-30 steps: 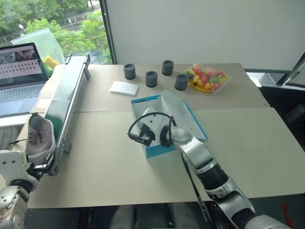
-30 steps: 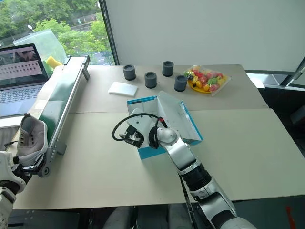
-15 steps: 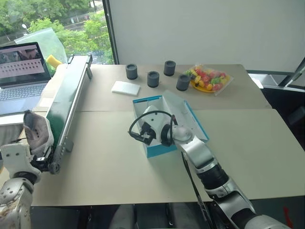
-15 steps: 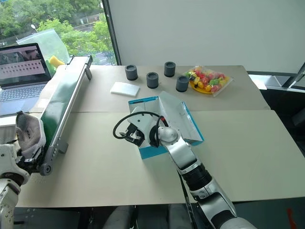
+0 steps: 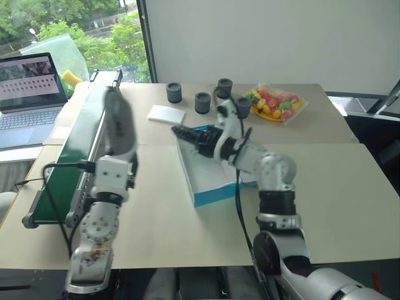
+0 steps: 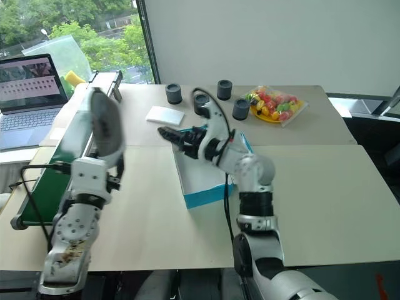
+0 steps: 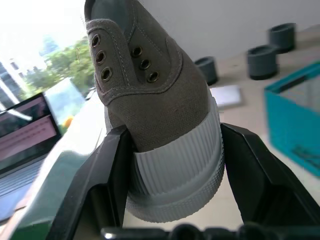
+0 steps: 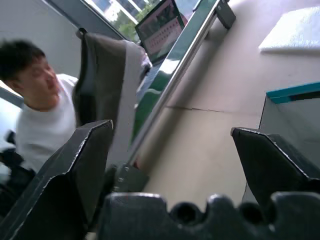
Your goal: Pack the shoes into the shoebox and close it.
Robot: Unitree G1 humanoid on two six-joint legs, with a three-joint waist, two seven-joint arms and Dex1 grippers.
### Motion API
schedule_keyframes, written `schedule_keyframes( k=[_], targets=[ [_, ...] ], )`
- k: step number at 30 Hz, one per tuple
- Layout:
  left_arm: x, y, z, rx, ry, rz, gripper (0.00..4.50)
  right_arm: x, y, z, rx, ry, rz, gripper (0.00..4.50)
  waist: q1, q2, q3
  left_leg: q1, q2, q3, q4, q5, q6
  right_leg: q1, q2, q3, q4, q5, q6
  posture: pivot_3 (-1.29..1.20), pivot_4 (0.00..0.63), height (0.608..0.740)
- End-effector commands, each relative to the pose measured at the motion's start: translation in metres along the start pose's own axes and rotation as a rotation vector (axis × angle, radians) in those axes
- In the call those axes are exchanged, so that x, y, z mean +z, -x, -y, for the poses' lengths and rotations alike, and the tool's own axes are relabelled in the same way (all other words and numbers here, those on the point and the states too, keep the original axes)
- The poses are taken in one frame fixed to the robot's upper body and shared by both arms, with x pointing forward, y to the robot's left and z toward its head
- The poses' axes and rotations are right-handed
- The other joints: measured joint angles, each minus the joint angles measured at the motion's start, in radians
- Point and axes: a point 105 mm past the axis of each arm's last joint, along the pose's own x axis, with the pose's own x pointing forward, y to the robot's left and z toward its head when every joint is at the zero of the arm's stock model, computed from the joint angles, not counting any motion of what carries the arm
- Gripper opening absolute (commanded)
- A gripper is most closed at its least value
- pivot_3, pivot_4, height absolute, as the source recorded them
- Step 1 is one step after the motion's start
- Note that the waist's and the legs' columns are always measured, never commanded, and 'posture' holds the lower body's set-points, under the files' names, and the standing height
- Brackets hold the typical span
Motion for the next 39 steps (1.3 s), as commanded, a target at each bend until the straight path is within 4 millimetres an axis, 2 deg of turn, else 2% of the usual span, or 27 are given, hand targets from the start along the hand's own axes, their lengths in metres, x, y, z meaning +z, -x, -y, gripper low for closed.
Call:
schedule_keyframes(
  k=[1, 3, 7, 13, 17, 21, 28, 30, 35, 37, 38, 39],
  targets=[
    [0.030, 0.000, 0.019, -0.083, 0.002, 0.115, 2.67, -0.028, -0.027, -0.045, 0.208, -0.147, -0.175, 4.50, -0.018, 0.001, 0.000, -0.001, 0.000, 0.001, 0.000, 0.000, 0.000, 0.000, 0.001, 0.000, 0.000, 0.000, 0.000, 0.00, 0.150, 0.737],
    [0.030, 0.002, 0.029, -0.138, 0.005, 0.122, 2.67, -0.031, -0.027, -0.039, 0.183, -0.145, -0.209, 4.50, -0.023, 0.002, 0.000, -0.001, 0.000, 0.004, -0.001, 0.000, 0.001, -0.001, 0.002, 0.000, 0.000, 0.000, -0.001, 0.00, 0.150, 0.737],
    [0.030, 0.004, 0.034, -0.191, 0.019, 0.123, 2.67, -0.028, -0.029, -0.037, 0.182, -0.173, -0.190, 4.50, -0.020, 0.002, 0.001, -0.002, -0.001, 0.005, 0.001, 0.000, 0.001, 0.000, 0.001, 0.000, 0.000, -0.001, 0.000, 0.00, 0.150, 0.737],
    [0.029, 0.009, 0.042, -0.274, 0.102, 0.102, 2.67, -0.008, -0.036, -0.040, 0.198, -0.208, -0.092, 4.50, -0.018, 0.002, 0.001, -0.002, -0.001, 0.005, 0.002, 0.000, 0.001, 0.000, 0.001, -0.001, 0.000, -0.001, 0.001, 0.00, 0.150, 0.737],
    [0.028, 0.009, 0.041, -0.283, 0.089, 0.098, 2.67, 0.005, -0.037, -0.027, 0.147, -0.220, -0.027, 4.50, -0.018, 0.002, 0.001, -0.002, -0.001, 0.004, 0.002, 0.000, 0.001, 0.000, 0.001, -0.001, 0.000, -0.001, 0.001, 0.00, 0.150, 0.737],
    [0.025, 0.007, 0.037, -0.270, 0.074, 0.083, 2.64, 0.012, -0.035, -0.027, 0.154, -0.210, 0.012, 3.55, -0.018, 0.002, 0.001, -0.002, -0.001, 0.005, 0.002, 0.000, 0.001, 0.000, 0.001, -0.001, 0.000, -0.001, 0.001, 0.00, 0.150, 0.737],
    [0.019, 0.006, 0.034, -0.251, 0.069, 0.054, 2.64, 0.010, -0.035, -0.033, 0.169, -0.195, -0.001, 1.05, -0.018, 0.002, 0.001, -0.002, -0.001, 0.004, 0.002, 0.000, 0.001, 0.000, 0.001, -0.001, 0.000, -0.001, 0.001, 0.00, 0.150, 0.737],
    [0.015, 0.005, 0.033, -0.241, 0.048, 0.032, 2.64, 0.008, -0.035, -0.036, 0.179, -0.186, -0.016, 0.54, -0.018, 0.002, 0.001, -0.002, -0.001, 0.004, 0.002, 0.000, 0.001, 0.000, 0.001, -0.001, 0.000, -0.001, 0.001, 0.00, 0.150, 0.737],
    [0.002, 0.005, 0.033, -0.233, -0.035, -0.015, 2.64, 0.005, -0.034, -0.048, 0.232, -0.177, -0.034, 0.54, -0.018, 0.003, 0.001, -0.002, -0.001, 0.004, 0.002, 0.000, 0.001, 0.000, 0.002, -0.001, 0.000, -0.001, 0.001, 0.00, 0.150, 0.737],
    [0.005, 0.007, 0.035, -0.248, -0.016, 0.002, 3.29, 0.006, -0.034, -0.050, 0.238, -0.179, -0.029, 0.53, -0.018, 0.002, 0.001, -0.002, -0.001, 0.004, 0.002, 0.000, 0.001, 0.000, 0.001, -0.001, 0.000, -0.001, 0.001, 0.00, 0.150, 0.737],
    [0.006, 0.007, 0.036, -0.253, -0.018, 0.006, 3.47, 0.007, -0.035, -0.050, 0.238, -0.181, -0.023, 0.53, -0.018, 0.002, 0.001, -0.002, -0.001, 0.004, 0.002, 0.000, 0.001, 0.000, 0.001, -0.001, 0.000, -0.001, 0.001, 0.00, 0.150, 0.737],
    [0.006, 0.007, 0.037, -0.254, -0.021, 0.006, 3.92, 0.009, -0.034, -0.050, 0.235, -0.182, -0.016, 0.53, -0.018, 0.002, 0.001, -0.002, -0.001, 0.004, 0.002, 0.000, 0.001, 0.000, 0.001, -0.001, 0.000, -0.001, 0.001, 0.00, 0.150, 0.737]
  ],
)
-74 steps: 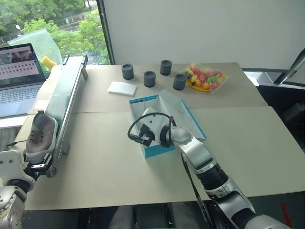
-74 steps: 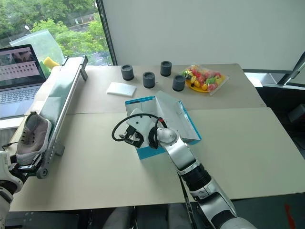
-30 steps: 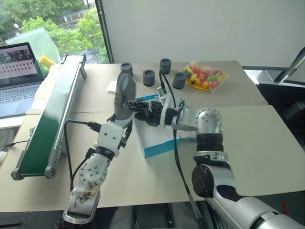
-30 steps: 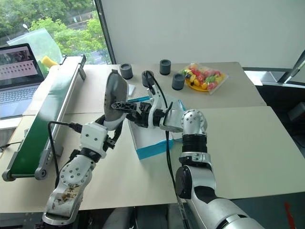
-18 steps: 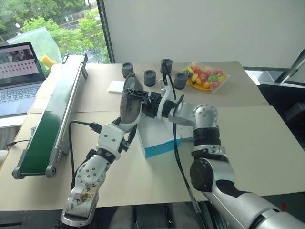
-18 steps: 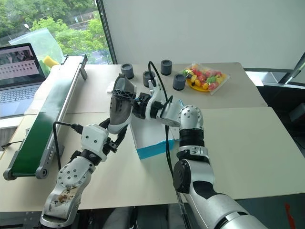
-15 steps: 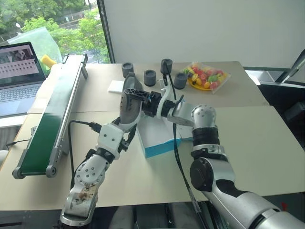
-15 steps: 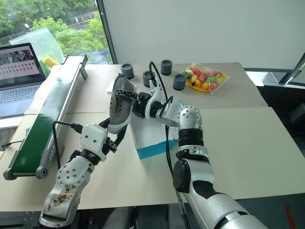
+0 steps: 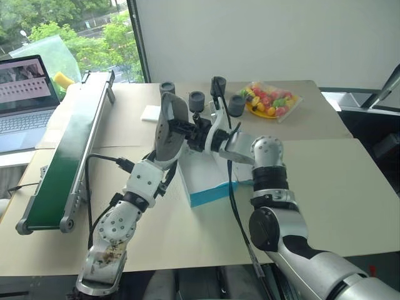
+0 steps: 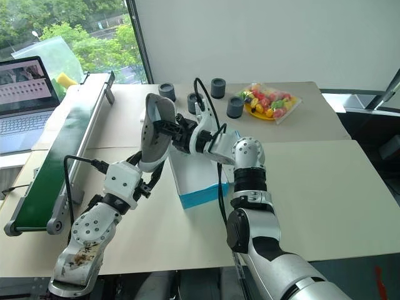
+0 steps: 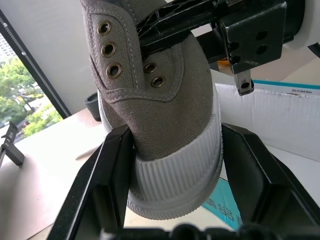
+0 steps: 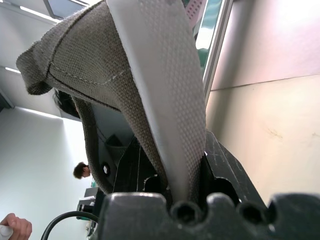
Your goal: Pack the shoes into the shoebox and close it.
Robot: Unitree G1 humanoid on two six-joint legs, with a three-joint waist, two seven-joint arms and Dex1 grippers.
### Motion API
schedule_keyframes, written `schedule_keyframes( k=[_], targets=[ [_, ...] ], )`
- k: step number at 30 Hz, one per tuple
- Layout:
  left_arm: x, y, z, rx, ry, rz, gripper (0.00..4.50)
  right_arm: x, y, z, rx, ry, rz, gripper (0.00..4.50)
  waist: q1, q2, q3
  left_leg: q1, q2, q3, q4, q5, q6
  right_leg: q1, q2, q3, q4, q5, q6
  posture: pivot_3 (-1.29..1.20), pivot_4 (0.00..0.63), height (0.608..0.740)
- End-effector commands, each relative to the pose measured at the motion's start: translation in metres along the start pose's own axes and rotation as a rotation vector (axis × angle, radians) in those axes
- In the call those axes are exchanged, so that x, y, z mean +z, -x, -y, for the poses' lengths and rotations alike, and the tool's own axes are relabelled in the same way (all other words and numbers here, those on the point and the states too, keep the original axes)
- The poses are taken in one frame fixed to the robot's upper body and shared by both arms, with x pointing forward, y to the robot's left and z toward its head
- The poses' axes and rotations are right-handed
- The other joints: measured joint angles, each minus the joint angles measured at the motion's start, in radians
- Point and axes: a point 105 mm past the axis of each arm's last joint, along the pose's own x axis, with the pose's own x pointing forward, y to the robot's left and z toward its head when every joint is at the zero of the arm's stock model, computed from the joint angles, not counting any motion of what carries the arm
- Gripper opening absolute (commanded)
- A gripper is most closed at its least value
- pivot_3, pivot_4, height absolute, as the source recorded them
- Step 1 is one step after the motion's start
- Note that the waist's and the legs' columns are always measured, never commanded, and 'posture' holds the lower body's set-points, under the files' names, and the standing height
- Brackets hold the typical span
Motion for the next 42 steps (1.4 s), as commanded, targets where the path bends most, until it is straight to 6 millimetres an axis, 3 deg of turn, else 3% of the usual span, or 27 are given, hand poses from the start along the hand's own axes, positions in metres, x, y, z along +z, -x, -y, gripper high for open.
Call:
schedule_keyframes(
  k=[1, 3, 7, 12, 14, 20, 27, 30, 36, 37, 42],
  targets=[
    [-0.010, 0.002, 0.000, 0.001, -0.005, -0.050, 4.27, 0.002, -0.009, -0.040, 0.162, 0.014, 0.022, 0.53, -0.001, 0.000, 0.000, 0.000, 0.000, 0.000, 0.000, 0.000, 0.000, 0.000, 0.000, 0.000, 0.000, 0.000, 0.000, 0.00, 0.150, 0.737],
    [-0.008, 0.006, -0.001, 0.007, 0.021, -0.046, 4.43, 0.020, -0.005, -0.036, 0.107, 0.059, 0.084, 0.53, 0.000, 0.000, 0.000, 0.000, 0.000, 0.000, 0.000, 0.000, 0.000, 0.000, 0.000, 0.000, 0.000, 0.000, 0.000, 0.00, 0.150, 0.737],
    [-0.007, 0.017, -0.006, 0.021, -0.003, -0.051, 4.43, 0.075, 0.018, -0.024, -0.035, 0.170, 0.212, 0.53, 0.000, 0.001, 0.001, 0.000, 0.000, 0.001, 0.000, 0.000, 0.000, -0.001, 0.000, 0.000, 0.000, 0.000, 0.000, 0.00, 0.150, 0.737],
    [-0.005, 0.023, -0.009, 0.013, -0.026, -0.054, 4.43, 0.096, 0.035, -0.014, -0.228, 0.356, 0.118, 0.53, 0.007, 0.001, 0.002, -0.001, -0.001, 0.000, 0.000, 0.000, 0.000, 0.000, 0.000, -0.001, -0.003, 0.000, 0.000, 0.00, 0.150, 0.737],
    [-0.004, 0.026, -0.007, -0.014, -0.037, -0.054, 4.43, 0.094, 0.041, -0.006, -0.332, 0.445, 0.008, 0.53, -0.001, 0.001, 0.002, -0.001, 0.000, 0.001, 0.000, 0.000, 0.000, 0.000, 0.000, -0.001, -0.003, 0.000, 0.000, 0.00, 0.150, 0.737],
    [0.001, 0.040, 0.005, -0.208, -0.080, -0.046, 4.43, 0.065, 0.057, 0.052, -0.640, 0.581, -0.295, 0.53, -0.007, 0.003, 0.003, 0.000, 0.000, 0.002, -0.001, 0.000, 0.000, -0.001, 0.000, 0.001, -0.001, 0.000, -0.001, 0.00, 0.150, 0.737],
    [0.004, 0.041, 0.010, -0.275, -0.095, -0.039, 4.43, 0.041, 0.065, 0.107, -0.779, 0.721, -0.461, 0.53, 0.000, 0.004, 0.003, 0.000, 0.000, 0.001, -0.001, 0.000, 0.000, -0.001, 0.000, 0.000, -0.001, 0.000, 0.000, 0.00, 0.150, 0.737],
    [0.005, 0.041, 0.012, -0.277, -0.092, -0.036, 4.43, 0.036, 0.064, 0.115, -0.793, 0.734, -0.485, 0.53, 0.000, 0.004, 0.003, 0.000, 0.000, 0.001, -0.001, 0.000, 0.000, -0.001, 0.000, 0.001, -0.001, 0.000, 0.000, 0.00, 0.150, 0.737],
    [0.006, 0.041, 0.012, -0.267, -0.096, -0.035, 4.43, 0.036, 0.052, 0.110, -0.770, 0.757, -0.463, 0.53, -0.002, 0.004, 0.003, 0.006, 0.000, 0.001, -0.001, 0.000, 0.000, 0.004, 0.000, 0.001, 0.000, 0.000, 0.000, 0.00, 0.150, 0.737],
    [0.006, 0.042, 0.012, -0.266, -0.098, -0.036, 4.50, 0.037, 0.048, 0.106, -0.755, 0.748, -0.443, 1.38, -0.002, 0.004, 0.003, 0.006, 0.000, 0.001, -0.001, 0.000, 0.000, 0.004, 0.000, 0.001, 0.000, 0.000, 0.000, 0.00, 0.150, 0.737],
    [0.005, 0.044, 0.010, -0.266, -0.103, -0.041, 4.50, 0.042, 0.038, 0.094, -0.720, 0.772, -0.422, 2.87, -0.002, 0.004, 0.003, 0.004, 0.000, 0.001, -0.001, 0.000, 0.000, 0.001, 0.000, 0.001, 0.000, 0.000, 0.000, 0.00, 0.150, 0.737]
  ],
)
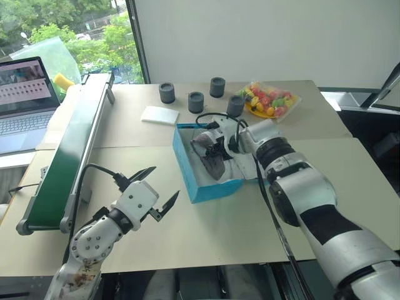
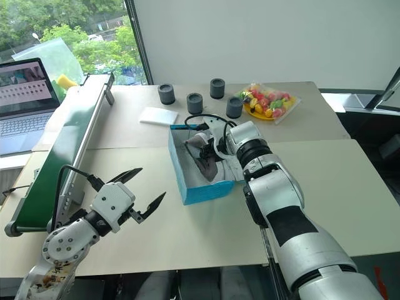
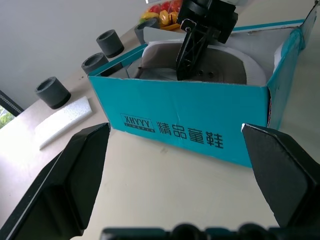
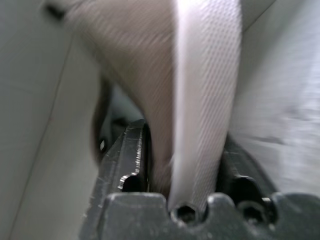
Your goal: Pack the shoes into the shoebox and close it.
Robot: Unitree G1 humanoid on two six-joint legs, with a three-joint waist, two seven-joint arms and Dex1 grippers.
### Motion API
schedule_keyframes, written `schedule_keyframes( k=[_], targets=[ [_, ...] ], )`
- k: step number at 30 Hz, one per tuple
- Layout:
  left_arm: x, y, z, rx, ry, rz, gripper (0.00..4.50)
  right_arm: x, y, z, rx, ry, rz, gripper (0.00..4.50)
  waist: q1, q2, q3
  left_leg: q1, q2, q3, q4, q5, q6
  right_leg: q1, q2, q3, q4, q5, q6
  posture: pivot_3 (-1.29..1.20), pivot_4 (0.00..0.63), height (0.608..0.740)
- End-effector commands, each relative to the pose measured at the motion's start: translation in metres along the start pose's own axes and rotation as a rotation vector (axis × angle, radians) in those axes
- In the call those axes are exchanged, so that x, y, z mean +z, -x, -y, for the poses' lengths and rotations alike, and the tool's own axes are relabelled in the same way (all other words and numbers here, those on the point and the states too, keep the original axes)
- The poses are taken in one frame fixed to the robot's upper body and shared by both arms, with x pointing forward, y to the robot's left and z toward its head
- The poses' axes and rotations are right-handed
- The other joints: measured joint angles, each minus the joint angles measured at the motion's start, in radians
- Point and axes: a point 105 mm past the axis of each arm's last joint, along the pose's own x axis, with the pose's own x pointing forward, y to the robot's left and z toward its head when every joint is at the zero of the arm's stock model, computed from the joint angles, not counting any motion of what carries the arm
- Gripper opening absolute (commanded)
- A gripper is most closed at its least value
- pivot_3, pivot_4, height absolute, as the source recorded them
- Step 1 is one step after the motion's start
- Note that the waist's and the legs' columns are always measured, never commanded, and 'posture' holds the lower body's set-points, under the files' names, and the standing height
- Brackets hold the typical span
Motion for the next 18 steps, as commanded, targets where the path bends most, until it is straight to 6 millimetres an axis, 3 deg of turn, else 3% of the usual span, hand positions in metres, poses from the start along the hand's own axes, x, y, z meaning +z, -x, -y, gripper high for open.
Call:
schedule_keyframes(
  k=[1, 3, 9, 13, 15, 18],
  targets=[
    [0.014, 0.004, -0.002, 0.008, -0.037, 0.053, 4.50, 0.031, 0.012, -0.007, 0.006, 0.050, 0.085, 3.27, 0.000, 0.000, 0.000, -0.001, 0.000, 0.000, 0.000, 0.000, 0.000, -0.001, 0.000, 0.000, 0.000, 0.000, 0.000, 0.00, 0.150, 0.737],
    [0.012, 0.004, -0.002, 0.002, -0.030, 0.049, 4.50, 0.040, 0.017, -0.011, 0.018, 0.044, 0.108, 3.92, 0.001, 0.000, 0.000, -0.002, 0.000, 0.000, 0.000, 0.000, 0.000, -0.002, 0.000, 0.000, 0.000, 0.000, 0.000, 0.00, 0.150, 0.737],
    [0.008, 0.005, -0.002, -0.012, -0.038, 0.038, 4.50, 0.067, 0.032, -0.015, 0.006, 0.079, 0.185, 3.92, 0.000, 0.000, 0.000, -0.002, 0.000, 0.000, 0.000, 0.000, 0.000, -0.001, 0.000, 0.000, 0.000, 0.000, 0.000, 0.00, 0.150, 0.737],
    [0.005, 0.005, -0.008, 0.012, -0.034, 0.032, 4.50, 0.097, 0.052, -0.017, -0.022, 0.129, 0.302, 3.92, 0.000, 0.000, 0.000, -0.002, 0.000, 0.000, 0.000, 0.000, 0.000, -0.002, 0.000, 0.000, 0.000, 0.000, 0.000, 0.00, 0.150, 0.737],
    [0.002, 0.006, -0.016, 0.066, -0.023, 0.025, 4.50, 0.107, 0.061, -0.019, -0.019, 0.138, 0.346, 3.92, 0.001, 0.000, 0.000, -0.002, 0.000, 0.000, 0.000, 0.000, 0.000, -0.002, 0.000, -0.001, 0.000, 0.000, 0.000, 0.00, 0.150, 0.737],
    [-0.005, 0.011, -0.043, 0.268, 0.061, 0.011, 4.50, 0.119, 0.076, -0.032, 0.039, 0.198, 0.463, 3.92, 0.001, 0.000, 0.000, -0.003, 0.000, -0.001, 0.000, 0.000, 0.000, -0.002, 0.000, -0.001, 0.000, 0.000, 0.000, 0.00, 0.150, 0.737]
  ],
)
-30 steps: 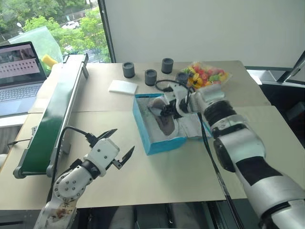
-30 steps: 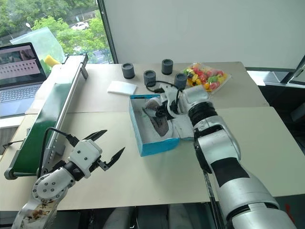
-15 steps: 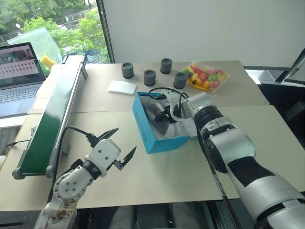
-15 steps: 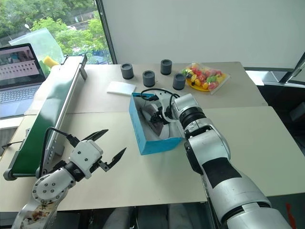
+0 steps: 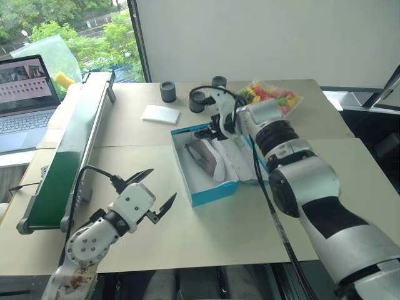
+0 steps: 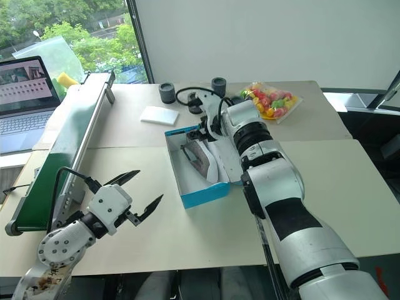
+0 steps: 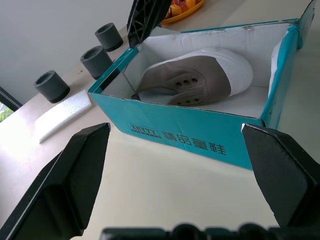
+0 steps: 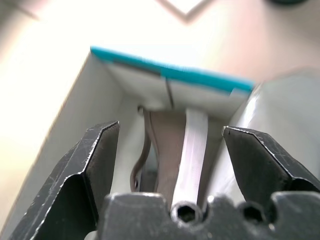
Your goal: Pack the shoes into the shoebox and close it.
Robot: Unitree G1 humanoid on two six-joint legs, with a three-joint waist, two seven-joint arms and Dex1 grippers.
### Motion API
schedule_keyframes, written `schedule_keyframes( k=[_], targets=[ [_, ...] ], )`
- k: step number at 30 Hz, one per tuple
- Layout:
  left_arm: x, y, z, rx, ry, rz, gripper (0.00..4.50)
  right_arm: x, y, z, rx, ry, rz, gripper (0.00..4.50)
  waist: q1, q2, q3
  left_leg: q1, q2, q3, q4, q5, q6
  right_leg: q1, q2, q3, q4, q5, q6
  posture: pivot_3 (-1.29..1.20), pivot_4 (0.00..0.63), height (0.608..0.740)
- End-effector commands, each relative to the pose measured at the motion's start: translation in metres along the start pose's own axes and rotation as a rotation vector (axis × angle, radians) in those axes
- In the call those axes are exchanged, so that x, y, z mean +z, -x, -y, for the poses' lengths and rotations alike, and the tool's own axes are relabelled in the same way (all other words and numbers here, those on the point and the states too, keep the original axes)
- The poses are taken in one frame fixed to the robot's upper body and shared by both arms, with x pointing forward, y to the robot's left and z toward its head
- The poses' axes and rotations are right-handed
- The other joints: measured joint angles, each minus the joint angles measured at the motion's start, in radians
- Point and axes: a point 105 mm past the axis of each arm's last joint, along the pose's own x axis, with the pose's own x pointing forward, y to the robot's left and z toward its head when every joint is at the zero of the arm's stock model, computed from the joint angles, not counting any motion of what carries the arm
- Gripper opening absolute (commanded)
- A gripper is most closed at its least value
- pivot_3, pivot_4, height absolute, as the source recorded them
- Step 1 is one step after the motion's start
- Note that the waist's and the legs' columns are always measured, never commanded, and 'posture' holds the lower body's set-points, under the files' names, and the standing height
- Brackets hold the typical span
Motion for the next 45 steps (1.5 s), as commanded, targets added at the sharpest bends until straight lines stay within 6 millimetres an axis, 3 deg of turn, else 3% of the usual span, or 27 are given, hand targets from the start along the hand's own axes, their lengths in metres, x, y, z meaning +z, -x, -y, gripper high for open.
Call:
schedule_keyframes(
  k=[1, 4, 7, 9, 14, 18, 20, 23, 28, 37, 45],
  targets=[
    [-0.001, 0.006, -0.039, 0.264, 0.077, 0.008, 4.50, 0.046, 0.024, -0.022, 0.092, 0.114, 0.230, 3.92, 0.000, 0.000, 0.000, 0.000, 0.000, 0.000, 0.000, 0.000, 0.000, 0.000, 0.000, 0.000, 0.000, 0.000, 0.000, 0.00, 0.150, 0.737],
    [-0.018, 0.019, -0.064, 0.429, 0.130, -0.063, 4.50, 0.036, 0.046, -0.064, 0.312, 0.213, 0.393, 3.92, 0.001, -0.002, -0.001, 0.000, 0.000, -0.002, 0.000, 0.000, 0.000, 0.001, 0.000, -0.002, 0.000, 0.000, 0.000, 0.00, 0.150, 0.737],
    [-0.040, 0.038, -0.079, 0.522, 0.171, -0.152, 4.50, -0.008, 0.070, -0.107, 0.507, 0.383, 0.449, 3.92, 0.003, -0.002, -0.001, -0.001, 0.001, -0.004, 0.001, 0.000, 0.000, 0.002, 0.000, -0.002, 0.002, 0.000, 0.001, 0.00, 0.150, 0.737],
    [-0.046, 0.051, -0.093, 0.609, 0.206, -0.163, 4.50, -0.030, 0.073, -0.116, 0.537, 0.381, 0.429, 3.92, 0.004, -0.002, -0.001, -0.002, 0.001, -0.005, 0.001, 0.000, 0.000, 0.001, -0.002, -0.002, 0.002, 0.000, 0.001, 0.00, 0.150, 0.737],
    [-0.073, 0.080, -0.120, 0.735, 0.327, -0.218, 4.50, -0.036, 0.071, -0.127, 0.519, 0.296, 0.477, 3.92, -0.003, -0.002, -0.001, 0.006, 0.001, -0.006, 0.003, 0.000, -0.001, 0.004, 0.001, 0.000, 0.003, 0.001, -0.001, 0.00, 0.150, 0.737],
    [-0.085, 0.091, -0.133, 0.761, 0.325, -0.254, 4.50, -0.049, 0.052, -0.119, 0.406, 0.320, 0.440, 3.92, 0.000, -0.003, -0.002, 0.012, 0.003, -0.002, 0.003, 0.000, -0.001, 0.009, 0.003, -0.001, 0.003, 0.000, -0.001, 0.00, 0.150, 0.737],
    [-0.085, 0.090, -0.134, 0.761, 0.329, -0.247, 4.50, -0.047, 0.051, -0.118, 0.398, 0.295, 0.449, 3.92, 0.003, -0.003, -0.002, 0.011, 0.002, -0.001, 0.003, 0.000, -0.001, 0.008, 0.003, -0.001, 0.003, 0.000, -0.002, 0.00, 0.150, 0.737],
    [-0.088, 0.089, -0.133, 0.763, 0.337, -0.250, 4.50, -0.047, 0.050, -0.115, 0.390, 0.244, 0.463, 4.47, 0.005, -0.004, -0.002, 0.007, 0.001, -0.002, 0.003, 0.000, -0.001, 0.005, 0.001, -0.001, 0.003, 0.001, -0.002, 0.00, 0.150, 0.737],
    [-0.096, 0.087, -0.130, 0.752, 0.309, -0.303, 4.50, -0.059, 0.042, -0.110, 0.340, 0.270, 0.423, 4.47, 0.003, -0.004, -0.002, 0.006, 0.001, -0.004, 0.002, 0.000, -0.002, 0.004, 0.000, -0.001, 0.002, 0.000, -0.002, 0.00, 0.150, 0.737],
    [-0.100, 0.093, -0.133, 0.774, 0.335, -0.322, 4.50, -0.076, 0.039, -0.125, 0.404, 0.301, 0.364, 4.47, 0.000, -0.004, -0.002, 0.006, 0.001, -0.004, 0.001, 0.000, -0.002, 0.003, 0.001, 0.000, 0.002, 0.000, -0.002, 0.00, 0.150, 0.737],
    [-0.103, 0.096, -0.133, 0.779, 0.346, -0.336, 4.50, -0.082, 0.038, -0.126, 0.414, 0.325, 0.340, 4.47, 0.002, -0.004, -0.002, 0.006, 0.001, -0.005, 0.002, 0.000, -0.002, 0.004, 0.000, -0.001, 0.002, 0.000, -0.002, 0.00, 0.150, 0.737]
  ],
)
